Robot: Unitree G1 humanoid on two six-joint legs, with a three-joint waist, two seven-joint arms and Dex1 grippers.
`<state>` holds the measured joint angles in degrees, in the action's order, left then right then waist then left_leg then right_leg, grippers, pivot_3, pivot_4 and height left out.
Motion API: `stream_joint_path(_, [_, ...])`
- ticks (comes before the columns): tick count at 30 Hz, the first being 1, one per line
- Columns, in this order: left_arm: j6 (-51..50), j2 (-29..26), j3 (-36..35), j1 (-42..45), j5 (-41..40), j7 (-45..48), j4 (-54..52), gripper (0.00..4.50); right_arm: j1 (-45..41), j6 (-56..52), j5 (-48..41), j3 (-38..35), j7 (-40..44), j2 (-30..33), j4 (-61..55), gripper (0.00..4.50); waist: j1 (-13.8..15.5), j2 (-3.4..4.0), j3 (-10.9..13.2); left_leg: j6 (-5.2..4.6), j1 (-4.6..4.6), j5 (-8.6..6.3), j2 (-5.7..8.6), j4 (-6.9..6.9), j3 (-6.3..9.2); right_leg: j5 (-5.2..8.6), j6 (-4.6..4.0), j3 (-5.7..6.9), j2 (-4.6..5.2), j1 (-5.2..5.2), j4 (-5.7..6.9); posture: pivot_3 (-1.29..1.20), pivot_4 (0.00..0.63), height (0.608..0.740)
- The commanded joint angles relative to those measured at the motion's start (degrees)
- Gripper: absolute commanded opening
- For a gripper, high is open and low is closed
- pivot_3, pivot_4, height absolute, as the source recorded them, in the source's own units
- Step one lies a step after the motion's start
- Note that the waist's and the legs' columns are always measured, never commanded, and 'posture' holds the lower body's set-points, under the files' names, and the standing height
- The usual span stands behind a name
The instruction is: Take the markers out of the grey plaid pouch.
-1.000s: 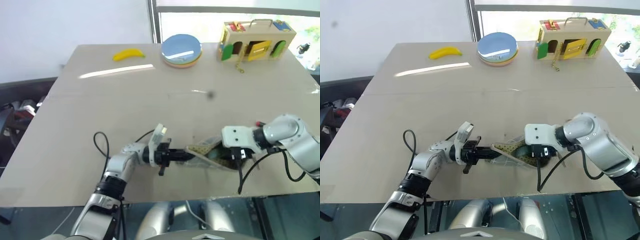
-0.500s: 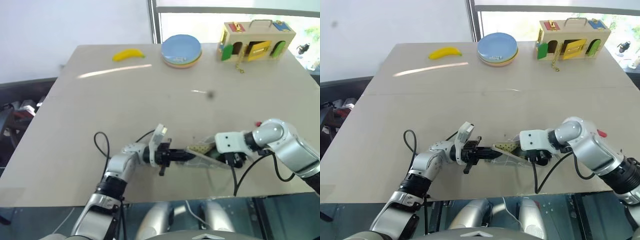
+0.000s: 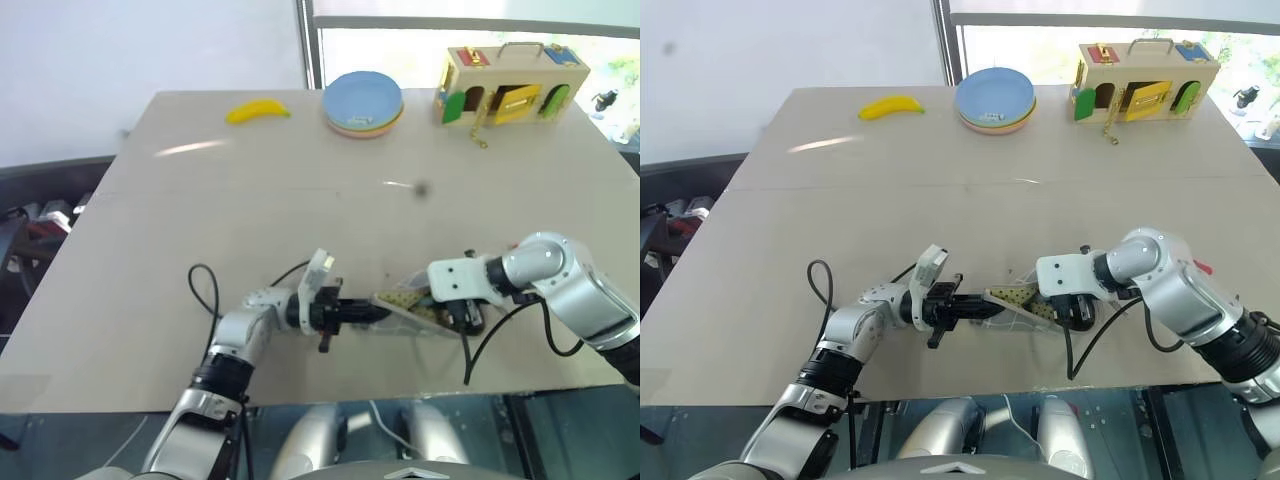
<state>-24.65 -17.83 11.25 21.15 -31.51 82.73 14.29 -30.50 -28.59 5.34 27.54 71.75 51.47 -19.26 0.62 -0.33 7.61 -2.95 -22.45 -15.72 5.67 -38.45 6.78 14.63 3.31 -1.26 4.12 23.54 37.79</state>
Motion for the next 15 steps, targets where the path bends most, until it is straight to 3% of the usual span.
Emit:
stream_joint_path(1, [0.22,-0.06,-0.55,-0.51,-0.13,0.39,-0.23,0.00,1.05,-1.62,-0.84,-1.56,0.31,0.30,-1.11,0.24,0.01,0.00,0.00,0.00,0.00,0.00,0.00,0.00,0.00,0.00,0.00,0.00,0.00,0.00,0.00,0.00,0.150,0.740])
stream_joint_path(15, [0.34,-0.61,-1.13,-0.37,0.05,0.35,-0.03,0.00,6.21,3.81,-16.70,-16.58,4.74,3.00,-5.69,0.24,0.06,0.03,0.04,0.00,-0.10,0.00,0.00,0.04,0.01,0.00,0.00,0.00,0.01,0.04,-0.03,0.00,0.150,0.740])
